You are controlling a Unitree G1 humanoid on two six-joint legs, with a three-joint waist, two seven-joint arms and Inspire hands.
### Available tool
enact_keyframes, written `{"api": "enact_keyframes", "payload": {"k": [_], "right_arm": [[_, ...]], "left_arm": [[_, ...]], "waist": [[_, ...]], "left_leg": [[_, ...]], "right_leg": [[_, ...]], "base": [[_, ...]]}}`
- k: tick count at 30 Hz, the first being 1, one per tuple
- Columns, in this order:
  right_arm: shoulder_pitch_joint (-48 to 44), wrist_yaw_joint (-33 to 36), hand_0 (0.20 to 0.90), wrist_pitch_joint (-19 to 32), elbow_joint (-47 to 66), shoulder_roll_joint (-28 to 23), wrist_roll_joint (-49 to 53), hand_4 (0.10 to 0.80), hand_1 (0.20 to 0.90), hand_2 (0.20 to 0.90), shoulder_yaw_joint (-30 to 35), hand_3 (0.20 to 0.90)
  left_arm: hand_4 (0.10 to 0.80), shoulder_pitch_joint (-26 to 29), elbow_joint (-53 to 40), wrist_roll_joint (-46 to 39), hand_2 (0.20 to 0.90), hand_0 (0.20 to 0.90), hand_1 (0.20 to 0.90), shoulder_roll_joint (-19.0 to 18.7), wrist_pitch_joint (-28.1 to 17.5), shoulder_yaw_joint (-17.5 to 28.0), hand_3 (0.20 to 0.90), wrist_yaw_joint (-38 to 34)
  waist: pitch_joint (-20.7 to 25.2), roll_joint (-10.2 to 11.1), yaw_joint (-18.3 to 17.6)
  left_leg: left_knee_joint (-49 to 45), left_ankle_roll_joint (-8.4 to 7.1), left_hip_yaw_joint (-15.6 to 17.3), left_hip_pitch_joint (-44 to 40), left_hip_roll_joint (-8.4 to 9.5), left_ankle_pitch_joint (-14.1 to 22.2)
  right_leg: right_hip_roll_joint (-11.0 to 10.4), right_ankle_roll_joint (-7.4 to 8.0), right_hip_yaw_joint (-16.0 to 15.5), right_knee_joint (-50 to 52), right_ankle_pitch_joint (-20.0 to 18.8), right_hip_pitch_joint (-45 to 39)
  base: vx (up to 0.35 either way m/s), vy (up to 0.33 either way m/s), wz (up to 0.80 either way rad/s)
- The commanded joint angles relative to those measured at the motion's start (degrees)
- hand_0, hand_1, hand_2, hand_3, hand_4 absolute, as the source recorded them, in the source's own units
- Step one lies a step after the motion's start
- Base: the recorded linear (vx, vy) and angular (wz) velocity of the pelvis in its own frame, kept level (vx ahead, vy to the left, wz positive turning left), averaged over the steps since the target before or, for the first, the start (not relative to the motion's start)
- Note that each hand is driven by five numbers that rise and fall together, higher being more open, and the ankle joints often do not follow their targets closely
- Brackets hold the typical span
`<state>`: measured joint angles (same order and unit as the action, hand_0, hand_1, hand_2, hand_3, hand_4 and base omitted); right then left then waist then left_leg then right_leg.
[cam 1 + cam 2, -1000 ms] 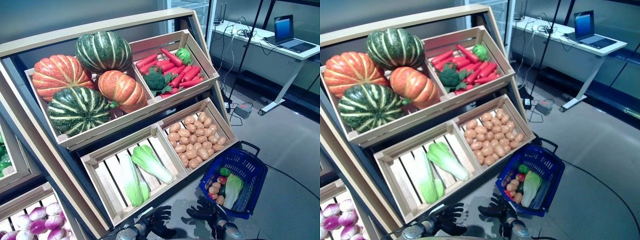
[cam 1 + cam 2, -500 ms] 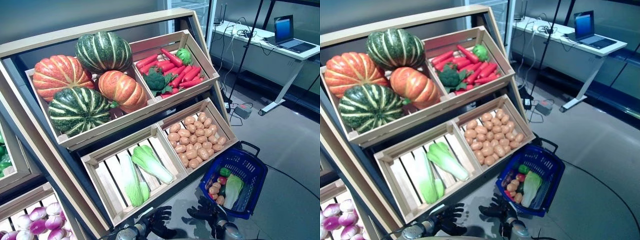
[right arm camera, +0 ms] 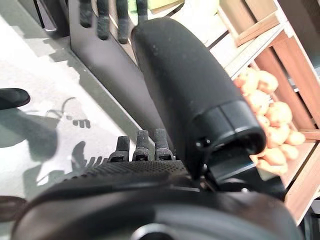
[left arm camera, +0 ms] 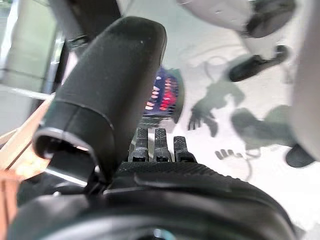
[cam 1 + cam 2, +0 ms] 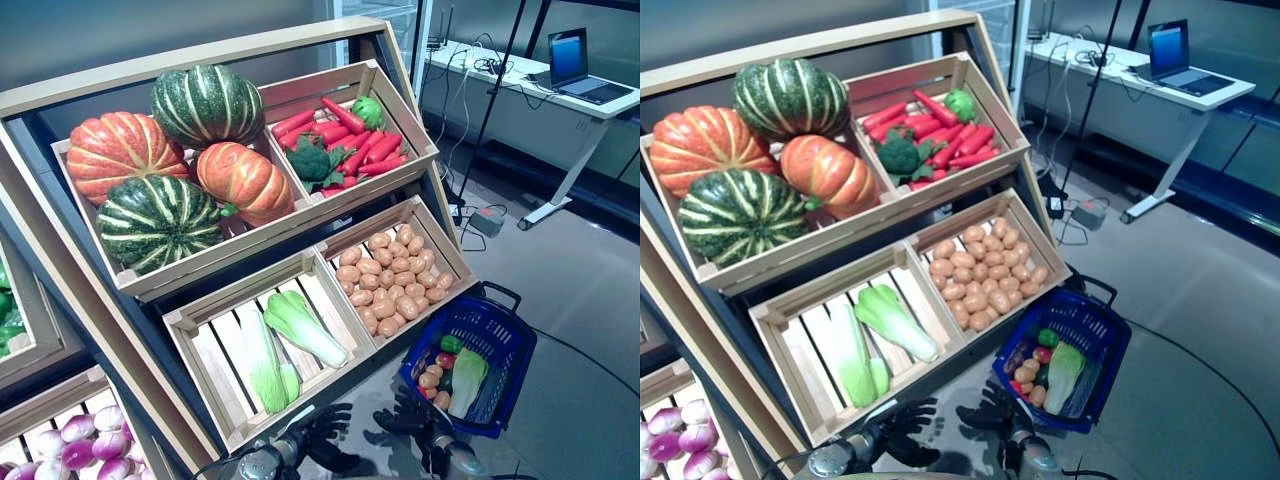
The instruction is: Put vegetables into the basket
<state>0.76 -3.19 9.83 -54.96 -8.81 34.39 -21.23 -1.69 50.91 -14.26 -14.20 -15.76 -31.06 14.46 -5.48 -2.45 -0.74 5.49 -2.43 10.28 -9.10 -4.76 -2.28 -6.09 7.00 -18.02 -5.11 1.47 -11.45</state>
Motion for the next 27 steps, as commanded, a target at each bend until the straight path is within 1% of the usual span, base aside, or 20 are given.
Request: {"api": "enact_keyframes", "payload": {"k": [1,7,11,14,16,19,21,22,23,24,27], "right_arm": [[-5.1,2.3,0.900,5.4,3.3,1.0,2.6,0.800,0.900,0.900,-0.3,0.900],[-4.6,2.4,0.900,5.4,3.9,0.8,3.6,0.800,0.900,0.900,-0.1,0.900],[-4.3,3.4,0.900,4.9,5.2,0.6,4.2,0.800,0.900,0.900,0.1,0.900],[-3.8,3.4,0.900,4.5,5.9,0.5,4.1,0.800,0.900,0.900,0.3,0.900],[-3.3,3.7,0.900,4.1,7.0,0.5,4.1,0.800,0.900,0.900,0.4,0.900],[-2.3,4.3,0.900,3.1,8.9,0.2,4.3,0.800,0.900,0.900,0.7,0.900],[-1.2,4.5,0.900,2.4,9.9,0.2,4.0,0.800,0.900,0.900,1.4,0.900],[-0.8,4.5,0.900,2.4,10.1,0.2,4.0,0.800,0.900,0.900,1.7,0.900],[-0.5,4.6,0.900,2.4,10.4,0.3,4.2,0.800,0.900,0.900,2.0,0.900],[-0.4,4.6,0.900,2.4,10.5,0.3,4.2,0.800,0.900,0.900,2.1,0.900],[0.2,5.0,0.900,2.3,11.3,0.5,4.7,0.800,0.900,0.900,2.5,0.900]], "left_arm": [[0.800,7.0,-3.3,-3.3,0.900,0.900,0.900,-0.5,-7.3,0.0,0.900,2.0],[0.800,6.2,-7.6,-5.5,0.900,0.900,0.900,-1.5,-10.1,0.3,0.900,2.6],[0.800,6.0,-11.9,-7.2,0.900,0.900,0.900,-2.5,-10.8,1.3,0.900,2.7],[0.800,5.8,-14.8,-8.5,0.900,0.900,0.900,-3.4,-12.6,2.0,0.900,1.9],[0.800,5.6,-18.0,-11.1,0.900,0.900,0.900,-4.2,-13.6,3.6,0.900,0.7],[0.800,5.1,-23.6,-14.2,0.900,0.900,0.900,-5.3,-13.5,7.2,0.900,-0.5],[0.800,4.7,-28.4,-14.0,0.900,0.900,0.900,-6.1,-13.7,11.0,0.900,-4.7],[0.800,4.5,-29.6,-12.4,0.900,0.900,0.900,-6.3,-13.6,12.5,0.900,-7.3],[0.800,4.5,-30.3,-10.5,0.900,0.900,0.900,-6.4,-14.0,13.6,0.900,-10.1],[0.800,4.5,-30.4,-10.2,0.900,0.900,0.900,-6.5,-14.0,13.8,0.900,-10.7],[0.800,5.2,-31.0,-3.5,0.900,0.900,0.900,-6.9,-13.8,16.4,0.900,-20.6]], "waist": [[-3.3,0.9,0.4],[-3.3,0.8,0.6],[-3.4,0.8,0.8],[-3.5,0.8,1.0],[-3.6,0.8,1.1],[-3.6,1.0,1.5],[-3.7,1.1,2.0],[-3.8,1.1,2.1],[-3.8,1.1,2.2],[-3.8,1.1,2.2],[-4.0,1.2,2.3]], "left_leg": [[-0.5,1.46,1.6,-2.0,2.05,6.2],[-0.5,1.39,1.6,-2.0,2.08,6.2],[-0.5,1.32,1.6,-2.0,2.06,6.4],[-0.5,1.22,1.5,-1.9,2.08,6.3],[-0.5,1.25,1.5,-2.0,2.10,6.4],[-0.5,1.28,1.4,-2.2,2.11,6.6],[-0.5,1.28,1.2,-2.2,2.17,6.6],[-0.5,1.28,1.1,-2.2,2.19,6.6],[-0.5,1.26,1.0,-2.1,2.21,6.5],[-0.5,1.25,1.0,-2.1,2.22,6.5],[-0.5,1.14,0.7,-2.0,2.34,6.4]], "right_leg": [[-0.3,-3.21,-0.6,0.1,1.6,-0.6],[-0.3,-3.26,-0.9,0.1,1.7,-0.7],[-0.3,-3.28,-1.2,0.1,1.8,-0.8],[-0.4,-3.29,-1.3,0.1,1.7,-0.8],[-0.4,-3.27,-1.4,0.1,1.8,-0.9],[-0.4,-3.42,-1.8,0.1,1.9,-1.1],[-0.4,-3.58,-2.1,0.1,1.9,-1.3],[-0.4,-3.65,-2.2,0.1,1.9,-1.3],[-0.4,-3.69,-2.3,0.1,1.9,-1.3],[-0.4,-3.70,-2.4,0.1,1.9,-1.4],[-0.4,-3.88,-2.6,0.1,1.9,-1.4]], "base": [[0.000,0.000,0.00],[0.000,0.000,0.00],[0.000,0.000,0.00],[0.000,0.000,0.00],[0.000,0.000,0.00],[0.000,0.000,0.00],[0.021,0.003,0.05],[0.020,0.005,0.06],[0.016,0.003,0.04],[0.000,0.000,0.00],[0.025,0.009,0.01]]}}
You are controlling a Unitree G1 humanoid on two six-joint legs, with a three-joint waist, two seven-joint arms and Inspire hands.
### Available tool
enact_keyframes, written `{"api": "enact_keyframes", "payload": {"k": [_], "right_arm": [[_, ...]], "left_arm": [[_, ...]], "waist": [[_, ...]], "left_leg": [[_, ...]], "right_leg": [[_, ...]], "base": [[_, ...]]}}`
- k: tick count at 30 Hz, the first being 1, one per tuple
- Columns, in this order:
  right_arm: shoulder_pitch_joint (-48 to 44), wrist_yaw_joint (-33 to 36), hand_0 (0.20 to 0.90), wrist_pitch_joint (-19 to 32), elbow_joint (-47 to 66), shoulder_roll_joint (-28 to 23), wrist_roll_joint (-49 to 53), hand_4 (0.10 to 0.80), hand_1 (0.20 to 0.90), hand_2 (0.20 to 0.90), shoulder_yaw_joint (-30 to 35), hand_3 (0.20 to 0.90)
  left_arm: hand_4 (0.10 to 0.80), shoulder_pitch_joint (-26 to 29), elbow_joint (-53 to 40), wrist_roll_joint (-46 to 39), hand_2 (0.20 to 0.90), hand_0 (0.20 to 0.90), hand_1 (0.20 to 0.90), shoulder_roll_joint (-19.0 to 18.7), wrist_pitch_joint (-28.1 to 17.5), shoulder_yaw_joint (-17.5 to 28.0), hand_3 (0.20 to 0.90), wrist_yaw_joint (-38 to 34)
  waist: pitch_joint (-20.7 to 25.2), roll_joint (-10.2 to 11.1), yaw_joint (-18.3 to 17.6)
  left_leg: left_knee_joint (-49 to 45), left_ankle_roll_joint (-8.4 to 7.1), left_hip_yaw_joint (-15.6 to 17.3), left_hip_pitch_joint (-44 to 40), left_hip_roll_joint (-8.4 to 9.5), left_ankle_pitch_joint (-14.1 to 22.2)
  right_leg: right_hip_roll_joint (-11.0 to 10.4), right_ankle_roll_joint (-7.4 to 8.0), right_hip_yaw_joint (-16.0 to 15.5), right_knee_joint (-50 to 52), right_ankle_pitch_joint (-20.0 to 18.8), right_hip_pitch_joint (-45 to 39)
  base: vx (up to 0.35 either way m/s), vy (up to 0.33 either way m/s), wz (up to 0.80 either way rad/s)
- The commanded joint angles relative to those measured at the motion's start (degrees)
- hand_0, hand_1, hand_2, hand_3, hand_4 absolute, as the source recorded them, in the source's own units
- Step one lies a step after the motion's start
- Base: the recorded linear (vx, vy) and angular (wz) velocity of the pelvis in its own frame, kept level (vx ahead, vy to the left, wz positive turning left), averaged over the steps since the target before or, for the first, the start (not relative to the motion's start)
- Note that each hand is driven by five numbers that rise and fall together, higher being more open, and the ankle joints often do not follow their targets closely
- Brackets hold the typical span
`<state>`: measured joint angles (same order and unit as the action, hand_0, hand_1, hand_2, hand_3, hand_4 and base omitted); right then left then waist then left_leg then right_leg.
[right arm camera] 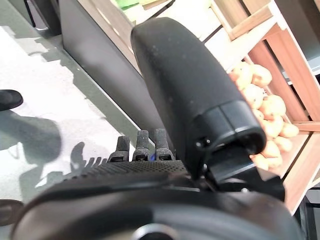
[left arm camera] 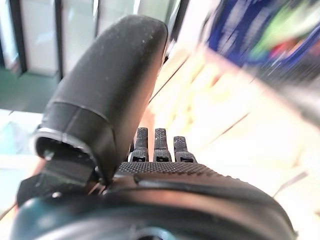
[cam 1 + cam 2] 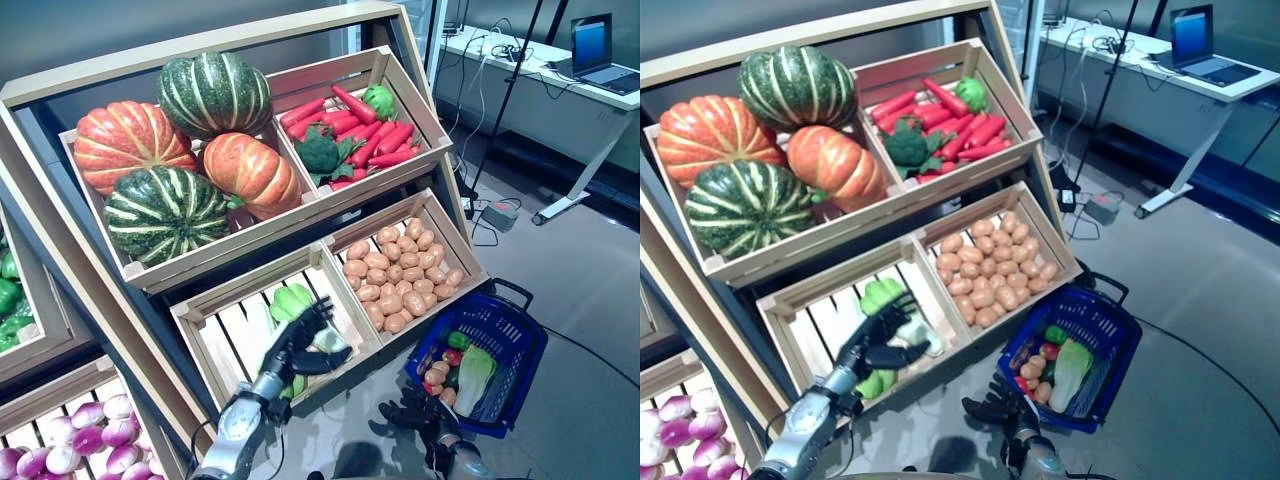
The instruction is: Put vegetables into the basket
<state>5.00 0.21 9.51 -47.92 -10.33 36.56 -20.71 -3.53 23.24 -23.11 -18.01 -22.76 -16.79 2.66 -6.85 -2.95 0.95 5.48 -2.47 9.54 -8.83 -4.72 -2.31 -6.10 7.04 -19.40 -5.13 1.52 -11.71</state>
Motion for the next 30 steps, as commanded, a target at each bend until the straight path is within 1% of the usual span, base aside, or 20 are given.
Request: {"api": "enact_keyframes", "payload": {"k": [1,2,4,6,8,9,11,13,14,16,17,19,20,22,24,25,27,30], "right_arm": [[-3.9,1.8,0.900,2.4,4.9,2.1,2.5,0.800,0.900,0.900,2.0,0.900],[-3.7,1.8,0.900,2.4,5.3,2.1,2.6,0.800,0.900,0.900,2.0,0.900],[-3.3,1.9,0.900,1.9,6.3,2.1,2.4,0.800,0.900,0.900,1.9,0.900],[-2.9,1.4,0.900,1.8,7.8,1.8,1.5,0.800,0.900,0.900,1.5,0.900],[-2.7,1.1,0.900,1.9,9.3,1.3,1.2,0.800,0.900,0.900,1.2,0.900],[-2.8,0.9,0.900,2.2,10.2,0.8,0.8,0.800,0.900,0.900,0.8,0.900],[-3.4,1.0,0.900,2.7,11.3,0.2,0.4,0.800,0.900,0.900,0.2,0.900],[-5.7,1.4,0.900,4.2,12.2,-1.3,0.5,0.800,0.900,0.900,-0.8,0.900],[-8.8,1.9,0.900,5.4,12.4,-2.6,0.7,0.800,0.900,0.900,-1.6,0.900],[-10.9,2.3,0.900,6.0,12.7,-3.3,0.8,0.800,0.900,0.900,-1.8,0.900],[-12.0,2.2,0.900,5.9,13.3,-3.7,1.1,0.800,0.900,0.900,-1.9,0.900],[-13.1,1.3,0.900,5.9,14.4,-4.6,1.4,0.800,0.900,0.900,-1.8,0.900],[-13.2,1.2,0.900,5.9,14.6,-4.7,1.4,0.800,0.900,0.900,-1.8,0.900],[-13.9,0.7,0.900,5.9,15.5,-5.8,1.6,0.800,0.900,0.900,-1.8,0.900],[-14.6,0.7,0.900,5.7,15.7,-6.4,1.6,0.800,0.900,0.900,-1.7,0.900],[-15.7,1.0,0.900,5.3,15.4,-6.7,1.4,0.800,0.900,0.900,-1.8,0.900],[-17.4,1.1,0.900,4.8,14.7,-6.9,1.5,0.800,0.900,0.900,-1.8,0.900],[-20.2,1.0,0.900,4.2,13.5,-7.5,1.8,0.800,0.900,0.900,-2.0,0.900]], "left_arm": [[0.800,7.4,-3.6,7.2,0.900,0.900,0.900,-3.2,-6.4,2.7,0.900,-11.4],[0.800,7.8,-3.7,10.2,0.900,0.900,0.900,-3.5,-5.5,3.5,0.900,-15.1],[0.800,8.6,-3.5,12.6,0.900,0.900,0.900,-3.8,-4.3,4.4,0.900,-19.4],[0.800,9.6,-3.9,16.1,0.900,0.900,0.900,-4.2,-1.4,5.9,0.900,-24.7],[0.800,10.6,-3.5,17.7,0.900,0.900,0.900,-4.5,0.6,6.2,0.900,-27.6],[0.800,12.0,-2.4,18.3,0.900,0.900,0.900,-4.4,1.4,6.1,0.900,-29.5],[0.800,13.8,-1.3,18.8,0.900,0.900,0.900,-4.2,2.4,5.6,0.900,-31.3],[0.800,17.8,0.4,19.4,0.900,0.900,0.900,-4.0,3.5,4.1,0.900,-35.0],[0.800,21.9,2.8,19.0,0.900,0.900,0.900,-3.8,4.3,3.1,0.900,-37.9],[0.800,24.3,4.6,17.6,0.900,0.900,0.900,-3.7,5.0,2.7,0.900,-39.4],[0.800,25.3,5.8,17.2,0.900,0.900,0.900,-3.6,5.0,2.9,0.900,-40.2],[0.800,26.0,7.0,16.8,0.900,0.900,0.900,-4.1,5.1,3.5,0.900,-41.7],[0.800,26.1,7.1,16.6,0.900,0.900,0.900,-4.2,5.1,3.6,0.900,-41.9],[0.800,26.7,7.5,15.4,0.900,0.900,0.900,-4.8,5.5,4.0,0.900,-42.8],[0.800,27.5,7.9,14.4,0.900,0.900,0.900,-5.2,5.6,4.4,0.900,-43.1],[0.800,28.6,8.2,13.5,0.900,0.900,0.900,-5.3,5.8,4.9,0.900,-43.4],[0.800,30.2,9.0,12.9,0.900,0.900,0.900,-5.2,5.9,5.1,0.900,-44.0],[0.800,33.4,10.6,13.1,0.900,0.900,0.900,-6.1,5.9,5.4,0.900,-45.4]], "waist": [[-2.6,1.7,0.5],[-2.6,1.8,0.5],[-2.7,1.8,0.2],[-3.2,2.0,-0.2],[-3.9,2.0,-0.5],[-4.5,2.0,-0.8],[-5.4,2.0,-0.9],[-7.5,2.0,-1.2],[-10.0,2.1,-1.4],[-11.7,2.4,-1.6],[-12.9,2.6,-1.9],[-14.6,3.1,-2.3],[-14.8,3.1,-2.4],[-15.9,3.4,-2.7],[-16.7,3.5,-2.9],[-17.4,3.7,-3.0],[-18.2,3.8,-3.0],[-19.3,4.1,-3.3]], "left_leg": [[-0.5,1.20,1.4,-2.3,2.36,6.4],[-0.5,1.17,1.3,-2.2,2.40,6.4],[-0.5,1.12,1.2,-2.1,2.47,6.2],[-0.5,1.09,1.3,-2.0,2.44,5.8],[-0.5,1.06,1.4,-1.8,2.38,5.3],[-1.0,1.05,1.4,-1.2,2.38,5.0],[-2.7,1.03,1.3,0.5,2.32,5.2],[-6.0,1.03,1.0,3.8,2.20,5.6],[-9.8,0.86,1.1,6.9,1.97,6.3],[-13.9,0.70,1.1,9.0,1.81,7.5],[-17.1,0.49,1.5,10.5,1.39,8.6],[-23.1,0.07,2.4,13.4,0.45,10.6],[-24.1,-0.03,2.4,14.1,0.33,11.0],[-28.7,-0.24,3.0,17.1,-0.55,12.7],[-31.8,-0.23,2.9,19.6,-1.04,13.8],[-33.7,0.04,2.8,21.6,-1.32,14.5],[-35.7,0.07,2.4,23.6,-1.36,15.0],[-39.7,0.35,2.1,27.4,-1.75,16.3]], "right_leg": [[-0.3,-3.95,-1.3,0.1,1.9,-1.1],[-0.3,-4.01,-1.3,0.1,1.9,-1.1],[-0.2,-4.11,-1.3,0.1,1.9,-1.0],[0.0,-4.38,-1.0,0.2,2.0,-0.9],[-0.2,-4.56,-0.6,2.2,2.8,0.1],[-0.4,-4.67,-0.3,3.5,3.3,1.2],[-0.7,-4.85,-0.1,5.4,3.8,2.9],[-1.3,-5.22,0.4,9.3,4.9,6.4],[-1.7,-5.55,1.1,12.9,6.0,9.5],[-2.1,-5.74,1.9,16.3,7.0,11.5],[-2.5,-5.81,2.2,19.2,7.9,13.0],[-3.3,-6.17,2.7,24.8,9.8,15.9],[-3.4,-6.22,2.8,25.6,10.1,16.4],[-3.9,-6.61,2.9,29.9,11.8,19.2],[-4.3,-6.91,3.3,32.9,12.8,21.5],[-4.6,-7.04,3.4,35.0,13.5,23.5],[-5.0,-7.15,3.6,37.2,14.0,25.4],[-5.7,-7.49,4.4,41.7,15.2,29.4]], "base": [[0.046,0.018,0.03],[0.054,0.018,0.03],[0.072,0.025,0.02],[0.079,0.040,0.03],[0.022,0.040,0.01],[-0.017,0.041,-0.01],[-0.069,0.045,-0.01],[-0.234,0.054,-0.01],[-0.301,0.048,-0.01],[-0.184,0.035,-0.05],[-0.132,0.028,-0.13],[-0.111,0.027,-0.13],[-0.088,0.026,-0.05],[-0.106,0.029,-0.11],[-0.118,0.026,-0.14],[-0.131,0.028,-0.02],[-0.124,0.027,0.00],[-0.099,0.029,0.03]]}}
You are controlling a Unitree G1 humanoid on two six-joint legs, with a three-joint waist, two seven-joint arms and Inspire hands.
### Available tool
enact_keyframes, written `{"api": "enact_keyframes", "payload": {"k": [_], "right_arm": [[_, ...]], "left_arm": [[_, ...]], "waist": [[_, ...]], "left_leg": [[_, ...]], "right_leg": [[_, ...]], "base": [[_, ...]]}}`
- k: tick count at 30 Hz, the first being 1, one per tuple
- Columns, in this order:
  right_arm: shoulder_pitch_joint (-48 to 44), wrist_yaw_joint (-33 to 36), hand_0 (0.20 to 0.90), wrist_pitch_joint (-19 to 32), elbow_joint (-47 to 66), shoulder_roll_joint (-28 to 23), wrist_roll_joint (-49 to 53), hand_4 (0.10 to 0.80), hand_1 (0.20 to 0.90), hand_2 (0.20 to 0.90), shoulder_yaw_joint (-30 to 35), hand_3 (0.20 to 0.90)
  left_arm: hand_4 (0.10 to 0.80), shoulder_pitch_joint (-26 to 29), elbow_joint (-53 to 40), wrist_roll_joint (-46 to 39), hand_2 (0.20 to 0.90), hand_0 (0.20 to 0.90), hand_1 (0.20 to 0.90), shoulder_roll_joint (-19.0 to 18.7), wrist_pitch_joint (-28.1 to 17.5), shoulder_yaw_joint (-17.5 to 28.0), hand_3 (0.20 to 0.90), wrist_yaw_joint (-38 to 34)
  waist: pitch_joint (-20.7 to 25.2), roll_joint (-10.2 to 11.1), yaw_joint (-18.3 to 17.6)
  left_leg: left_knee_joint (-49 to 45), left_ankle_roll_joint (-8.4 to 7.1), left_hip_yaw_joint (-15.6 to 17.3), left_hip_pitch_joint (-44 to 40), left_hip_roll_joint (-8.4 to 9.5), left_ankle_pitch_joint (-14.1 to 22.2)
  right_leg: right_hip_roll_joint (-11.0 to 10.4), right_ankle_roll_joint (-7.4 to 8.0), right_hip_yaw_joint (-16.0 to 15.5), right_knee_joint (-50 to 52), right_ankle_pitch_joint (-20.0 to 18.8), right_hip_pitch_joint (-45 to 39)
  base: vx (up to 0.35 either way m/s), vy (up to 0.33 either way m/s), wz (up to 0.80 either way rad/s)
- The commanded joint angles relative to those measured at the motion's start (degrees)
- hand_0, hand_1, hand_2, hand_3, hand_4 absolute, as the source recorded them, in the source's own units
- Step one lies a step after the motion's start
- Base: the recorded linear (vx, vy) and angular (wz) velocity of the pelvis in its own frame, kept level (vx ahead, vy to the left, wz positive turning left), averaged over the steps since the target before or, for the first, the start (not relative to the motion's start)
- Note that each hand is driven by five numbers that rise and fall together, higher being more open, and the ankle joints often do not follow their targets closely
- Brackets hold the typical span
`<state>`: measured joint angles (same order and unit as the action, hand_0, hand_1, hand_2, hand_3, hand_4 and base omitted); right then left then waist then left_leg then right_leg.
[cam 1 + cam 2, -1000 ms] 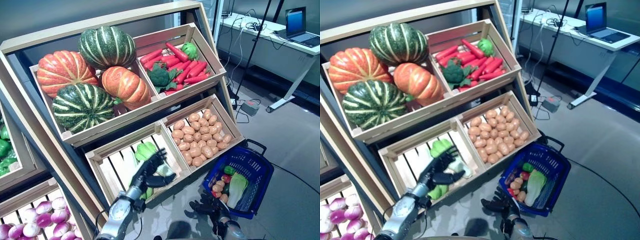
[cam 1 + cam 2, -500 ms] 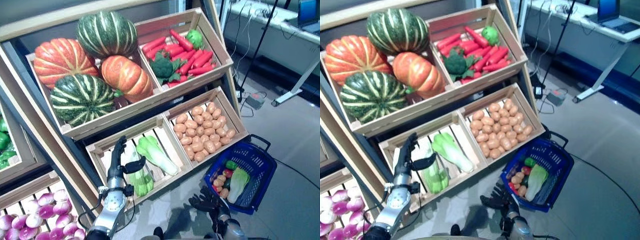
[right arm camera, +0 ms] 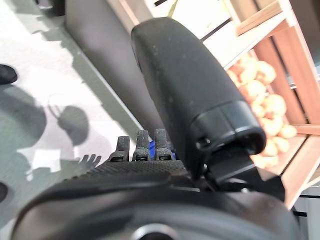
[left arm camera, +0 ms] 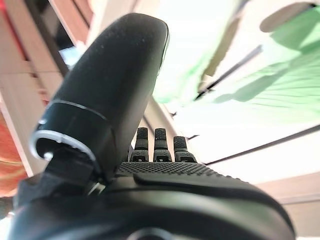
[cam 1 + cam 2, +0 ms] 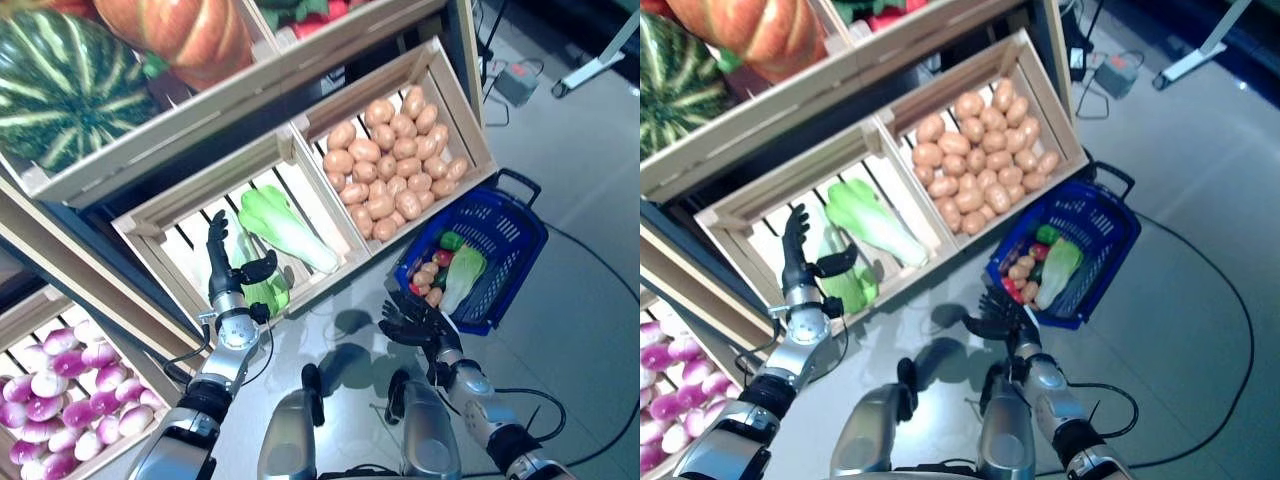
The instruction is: Put vegetables into the basket
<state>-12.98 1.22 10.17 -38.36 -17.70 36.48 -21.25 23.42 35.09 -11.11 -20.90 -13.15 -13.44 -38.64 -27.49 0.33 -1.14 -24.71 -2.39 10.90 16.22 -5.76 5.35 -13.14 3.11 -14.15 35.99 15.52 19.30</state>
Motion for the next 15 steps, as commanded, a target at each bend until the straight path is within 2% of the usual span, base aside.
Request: {"api": "enact_keyframes", "payload": {"k": [1,10,15], "right_arm": [[-3.1,-0.1,0.900,3.3,3.6,-0.3,2.0,0.800,0.900,0.900,-1.5,0.900],[-5.6,0.5,0.900,1.8,2.5,-1.9,3.3,0.800,0.900,0.900,-1.5,0.900],[-6.1,0.7,0.900,1.6,2.2,-2.6,3.9,0.800,0.900,0.900,-1.5,0.900]], "left_arm": [[0.800,7.6,-0.7,1.1,0.900,0.900,0.900,-3.7,-3.5,2.2,0.900,-4.8],[0.800,13.2,2.2,0.3,0.900,0.900,0.900,-7.5,-1.9,2.7,0.900,-9.0],[0.800,15.1,3.4,-0.3,0.900,0.900,0.900,-9.1,-1.1,3.0,0.900,-10.1]], "waist": [[0.8,0.9,-1.3],[-0.5,1.5,-1.7],[-0.6,1.5,-2.0]], "left_leg": [[-10.8,0.47,0.6,3.5,-0.64,9.1],[-17.0,1.14,1.1,9.5,-1.08,11.9],[-17.8,1.02,1.0,11.0,-1.16,12.4]], "right_leg": [[1.1,-3.51,-0.3,2.2,1.6,-0.1],[-0.8,-2.64,1.4,10.2,3.7,7.9],[-0.8,-2.28,2.0,11.3,3.8,10.0]], "base": [[-0.070,0.040,0.00],[-0.033,0.035,-0.03],[0.014,0.032,0.00]]}}
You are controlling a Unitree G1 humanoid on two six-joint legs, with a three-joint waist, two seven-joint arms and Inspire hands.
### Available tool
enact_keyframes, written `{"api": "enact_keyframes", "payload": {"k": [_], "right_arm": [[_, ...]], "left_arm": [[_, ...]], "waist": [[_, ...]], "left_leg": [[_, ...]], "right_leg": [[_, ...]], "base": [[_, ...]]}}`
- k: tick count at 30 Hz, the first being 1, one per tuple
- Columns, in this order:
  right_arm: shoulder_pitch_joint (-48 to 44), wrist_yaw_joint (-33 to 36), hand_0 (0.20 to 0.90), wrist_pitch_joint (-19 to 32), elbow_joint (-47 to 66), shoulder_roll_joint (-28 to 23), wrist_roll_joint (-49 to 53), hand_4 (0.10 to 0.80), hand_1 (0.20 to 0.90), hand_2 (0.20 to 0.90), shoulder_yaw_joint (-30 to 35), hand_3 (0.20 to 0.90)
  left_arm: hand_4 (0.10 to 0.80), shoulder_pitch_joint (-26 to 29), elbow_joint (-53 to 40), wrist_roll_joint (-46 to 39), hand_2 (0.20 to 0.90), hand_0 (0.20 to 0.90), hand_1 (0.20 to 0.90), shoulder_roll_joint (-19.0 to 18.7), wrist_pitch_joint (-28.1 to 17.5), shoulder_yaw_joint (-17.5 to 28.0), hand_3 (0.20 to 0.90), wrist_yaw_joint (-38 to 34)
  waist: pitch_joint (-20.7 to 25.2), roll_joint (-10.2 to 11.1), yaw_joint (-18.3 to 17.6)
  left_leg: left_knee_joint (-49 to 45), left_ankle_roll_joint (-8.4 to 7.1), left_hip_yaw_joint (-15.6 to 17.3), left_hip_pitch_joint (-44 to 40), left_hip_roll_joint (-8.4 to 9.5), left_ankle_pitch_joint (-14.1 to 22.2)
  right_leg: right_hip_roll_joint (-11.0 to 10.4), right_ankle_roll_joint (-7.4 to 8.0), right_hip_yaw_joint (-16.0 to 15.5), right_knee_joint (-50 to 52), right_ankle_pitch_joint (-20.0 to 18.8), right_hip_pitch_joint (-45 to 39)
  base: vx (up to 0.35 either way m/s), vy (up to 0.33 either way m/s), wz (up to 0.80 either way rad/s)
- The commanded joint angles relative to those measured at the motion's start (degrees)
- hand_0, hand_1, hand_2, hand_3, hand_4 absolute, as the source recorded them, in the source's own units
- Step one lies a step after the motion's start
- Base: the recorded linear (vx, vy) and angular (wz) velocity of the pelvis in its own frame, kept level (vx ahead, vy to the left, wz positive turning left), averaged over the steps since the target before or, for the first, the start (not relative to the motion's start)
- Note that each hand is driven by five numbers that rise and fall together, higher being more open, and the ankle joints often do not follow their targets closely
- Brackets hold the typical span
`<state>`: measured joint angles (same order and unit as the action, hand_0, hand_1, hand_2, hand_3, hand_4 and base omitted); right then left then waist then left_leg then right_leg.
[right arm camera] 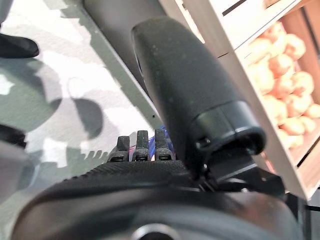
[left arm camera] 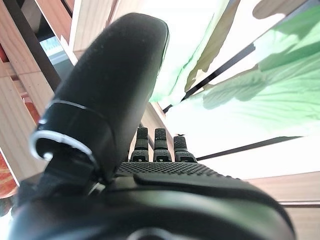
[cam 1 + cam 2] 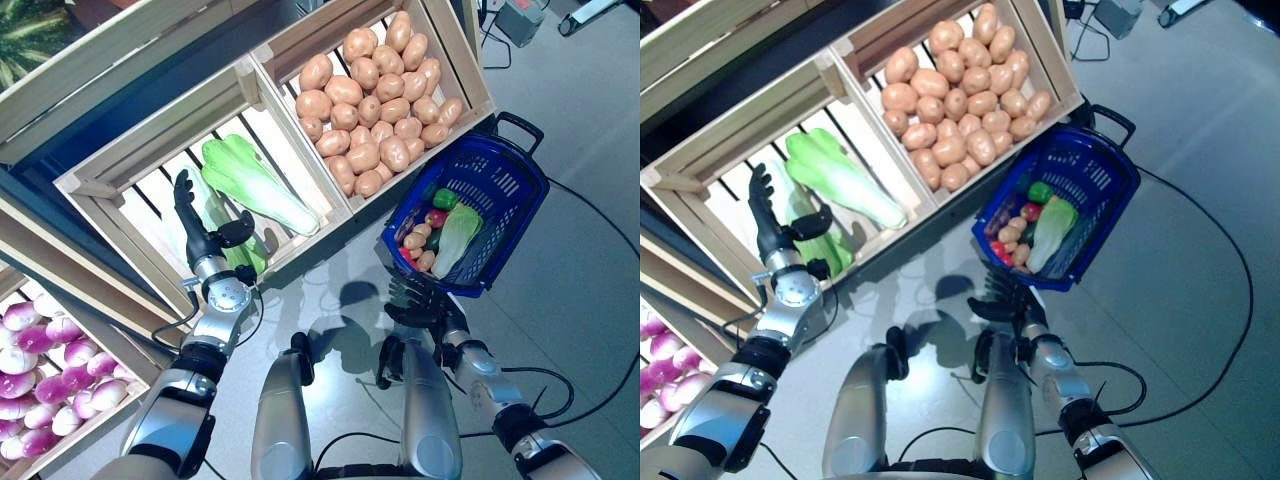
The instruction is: Put vegetables into the basket
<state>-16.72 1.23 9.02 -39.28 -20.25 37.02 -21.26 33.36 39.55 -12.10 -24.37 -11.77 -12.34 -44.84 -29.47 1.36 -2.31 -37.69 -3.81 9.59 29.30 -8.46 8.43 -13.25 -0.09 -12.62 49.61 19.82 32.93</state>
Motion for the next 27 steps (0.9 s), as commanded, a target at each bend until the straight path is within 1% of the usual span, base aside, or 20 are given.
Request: {"api": "enact_keyframes", "payload": {"k": [1,4,11,15,22,27], "right_arm": [[-2.6,0.7,0.900,2.7,3.0,-0.3,3.5,0.800,0.900,0.900,-1.3,0.900],[-3.1,1.0,0.900,2.5,3.2,-1.0,3.9,0.800,0.900,0.900,-1.2,0.900],[-4.4,1.4,0.900,1.5,2.1,-2.6,5.3,0.800,0.900,0.900,-0.5,0.900],[-4.7,1.8,0.900,0.9,2.4,-3.1,6.0,0.800,0.900,0.900,-0.1,0.900],[-4.6,2.7,0.900,0.2,3.7,-5.1,6.6,0.800,0.900,0.900,0.9,0.900],[-4.5,3.4,0.900,0.3,4.4,-6.7,7.0,0.800,0.900,0.900,2.0,0.900]], "left_arm": [[0.800,6.0,-0.8,0.5,0.900,0.900,0.900,-6.4,-2.2,1.9,0.900,-4.3],[0.800,7.8,0.1,0.4,0.900,0.900,0.900,-7.8,-1.1,1.9,0.900,-5.7],[0.800,12.5,4.5,-2.4,0.900,0.900,0.900,-11.7,1.5,1.8,0.900,-6.1],[0.800,14.0,5.6,-3.1,0.900,0.900,0.900,-12.6,2.3,1.8,0.900,-6.8],[0.800,17.2,6.0,-4.9,0.900,0.900,0.900,-14.9,5.1,1.4,0.900,-7.6],[0.800,20.5,6.5,-8.8,0.900,0.900,0.900,-16.9,7.2,0.8,0.900,-6.7]], "waist": [[1.3,0.5,-0.8],[1.2,0.5,-1.1],[1.1,0.3,-1.6],[0.6,0.3,-1.9],[-0.1,0.4,-2.4],[-0.3,0.2,-2.8]], "left_leg": [[-4.8,2.37,2.3,-1.8,1.57,9.4],[-5.1,2.22,2.3,-0.8,1.51,9.6],[-6.9,1.89,2.3,1.8,1.30,10.6],[-7.9,1.90,2.2,3.4,1.05,11.1],[-9.7,1.93,2.2,7.3,0.49,11.8],[-11.6,2.05,2.4,10.8,-0.02,12.4]], "right_leg": [[-0.6,1.06,0.6,-2.4,-0.6,-3.2],[-0.7,1.29,1.0,-1.8,-0.6,-1.7],[-0.8,1.66,1.7,-0.3,-0.3,1.3],[-0.5,1.72,2.3,0.2,-0.4,3.0],[0.0,1.90,3.1,0.8,-0.8,6.9],[0.1,2.13,3.7,1.8,-1.1,10.4]], "base": [[0.026,0.041,0.00],[0.018,0.054,0.00],[0.035,0.061,0.02],[0.017,0.064,0.04],[0.011,0.082,-0.02],[0.013,0.078,-0.03]]}}
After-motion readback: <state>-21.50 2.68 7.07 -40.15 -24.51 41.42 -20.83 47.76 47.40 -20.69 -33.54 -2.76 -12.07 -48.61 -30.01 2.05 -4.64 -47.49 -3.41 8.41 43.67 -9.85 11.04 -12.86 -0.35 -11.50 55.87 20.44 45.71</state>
